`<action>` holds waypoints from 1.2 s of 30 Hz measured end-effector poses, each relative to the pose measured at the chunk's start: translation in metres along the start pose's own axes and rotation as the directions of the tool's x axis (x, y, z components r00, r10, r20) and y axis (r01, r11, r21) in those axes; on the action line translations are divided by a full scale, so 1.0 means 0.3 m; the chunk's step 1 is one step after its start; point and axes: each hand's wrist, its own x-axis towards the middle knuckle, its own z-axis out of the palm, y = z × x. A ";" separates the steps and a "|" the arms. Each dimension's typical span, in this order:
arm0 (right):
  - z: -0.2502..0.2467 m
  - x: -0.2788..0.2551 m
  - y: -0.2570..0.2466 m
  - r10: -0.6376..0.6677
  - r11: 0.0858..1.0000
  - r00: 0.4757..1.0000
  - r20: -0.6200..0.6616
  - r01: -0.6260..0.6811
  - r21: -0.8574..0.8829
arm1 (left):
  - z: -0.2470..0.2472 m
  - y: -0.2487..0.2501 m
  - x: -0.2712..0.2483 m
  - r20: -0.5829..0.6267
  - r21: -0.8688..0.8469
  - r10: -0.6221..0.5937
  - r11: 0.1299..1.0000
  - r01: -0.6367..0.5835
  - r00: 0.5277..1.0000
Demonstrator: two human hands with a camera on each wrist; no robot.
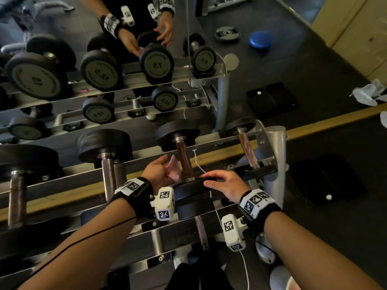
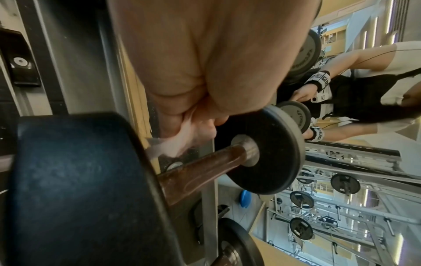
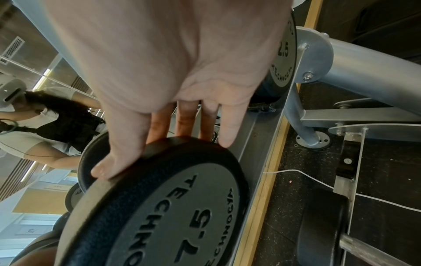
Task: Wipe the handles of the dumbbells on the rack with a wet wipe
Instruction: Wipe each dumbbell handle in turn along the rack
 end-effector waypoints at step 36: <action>0.005 0.024 0.020 0.023 0.999 1.000 0.018 -0.022 -0.027 | 0.029 -0.012 0.118 0.042 0.163 0.212 0.963 -0.216 0.976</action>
